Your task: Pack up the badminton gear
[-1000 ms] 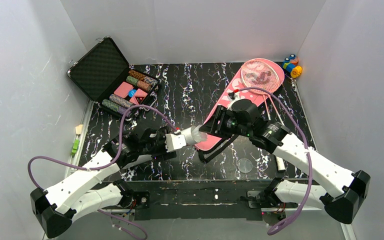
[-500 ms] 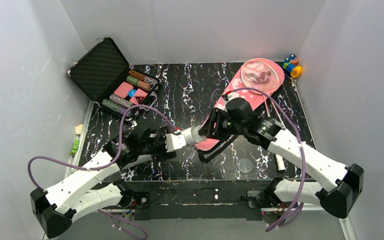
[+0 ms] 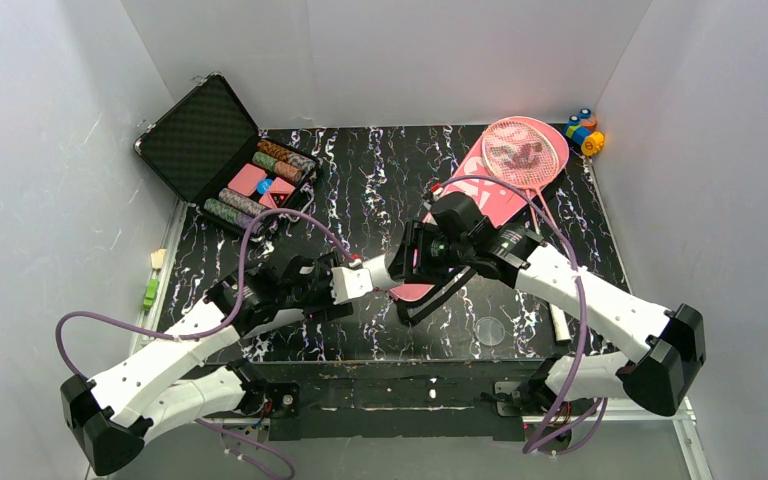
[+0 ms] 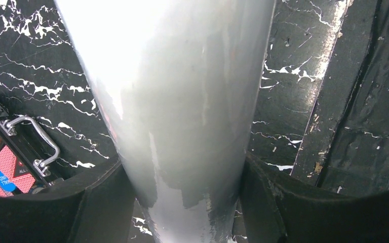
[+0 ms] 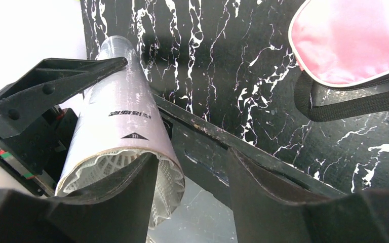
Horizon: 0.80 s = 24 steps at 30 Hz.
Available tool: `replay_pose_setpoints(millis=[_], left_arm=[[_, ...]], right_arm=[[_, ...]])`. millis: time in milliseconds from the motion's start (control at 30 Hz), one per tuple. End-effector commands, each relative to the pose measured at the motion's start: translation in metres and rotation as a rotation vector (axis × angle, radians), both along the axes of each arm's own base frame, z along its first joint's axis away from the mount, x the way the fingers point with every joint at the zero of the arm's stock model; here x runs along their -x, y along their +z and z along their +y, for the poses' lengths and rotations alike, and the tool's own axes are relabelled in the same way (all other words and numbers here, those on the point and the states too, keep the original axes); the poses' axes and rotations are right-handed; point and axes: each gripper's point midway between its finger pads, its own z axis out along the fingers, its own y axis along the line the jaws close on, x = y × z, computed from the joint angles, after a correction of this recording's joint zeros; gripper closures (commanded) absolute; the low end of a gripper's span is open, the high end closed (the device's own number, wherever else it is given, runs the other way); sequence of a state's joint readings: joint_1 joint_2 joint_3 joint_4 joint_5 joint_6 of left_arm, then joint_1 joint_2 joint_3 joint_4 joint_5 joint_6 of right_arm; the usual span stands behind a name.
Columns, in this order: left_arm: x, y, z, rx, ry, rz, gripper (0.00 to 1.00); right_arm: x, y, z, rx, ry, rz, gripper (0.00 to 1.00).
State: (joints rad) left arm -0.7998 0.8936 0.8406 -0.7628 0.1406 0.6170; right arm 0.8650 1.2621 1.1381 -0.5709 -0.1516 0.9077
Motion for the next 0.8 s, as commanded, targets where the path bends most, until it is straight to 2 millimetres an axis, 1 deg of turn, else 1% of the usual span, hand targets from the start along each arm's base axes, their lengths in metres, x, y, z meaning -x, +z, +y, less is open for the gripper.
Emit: replay_pose_setpoints(millis=[0,133,233,300,433,500,567,667,767], left_arm=[[-0.011,0.040,-0.013,0.104,0.000,-0.079,0.53],[-0.011,0.043,-0.014,0.110,-0.001,-0.078,0.53],[-0.011,0.041,-0.014,0.108,0.000,-0.075,0.53],[-0.011,0.040,-0.013,0.106,0.001,-0.075,0.53],[-0.010,0.037,-0.012,0.101,0.002,-0.073,0.53],[-0.010,0.037,-0.012,0.101,0.003,-0.072,0.53],[-0.010,0.037,-0.012,0.102,0.003,-0.071,0.53],[-0.010,0.037,-0.012,0.104,0.002,-0.072,0.53],[-0.011,0.038,-0.012,0.104,0.005,-0.073,0.53]], right_arm=[[0.002,0.004,0.017,-0.012,0.061,-0.022,0.39],[0.004,0.001,0.028,-0.023,0.077,-0.006,0.34],[0.003,0.007,0.030,-0.039,0.073,-0.009,0.30],[0.001,0.015,0.027,-0.049,0.055,-0.032,0.26],[-0.005,0.047,0.008,-0.101,0.005,-0.091,0.19],[-0.008,0.065,-0.005,-0.140,-0.026,-0.124,0.17],[-0.011,0.077,-0.018,-0.163,-0.058,-0.149,0.16],[-0.013,0.084,-0.035,-0.166,-0.096,-0.177,0.16],[-0.011,0.076,-0.046,-0.142,-0.113,-0.169,0.18]])
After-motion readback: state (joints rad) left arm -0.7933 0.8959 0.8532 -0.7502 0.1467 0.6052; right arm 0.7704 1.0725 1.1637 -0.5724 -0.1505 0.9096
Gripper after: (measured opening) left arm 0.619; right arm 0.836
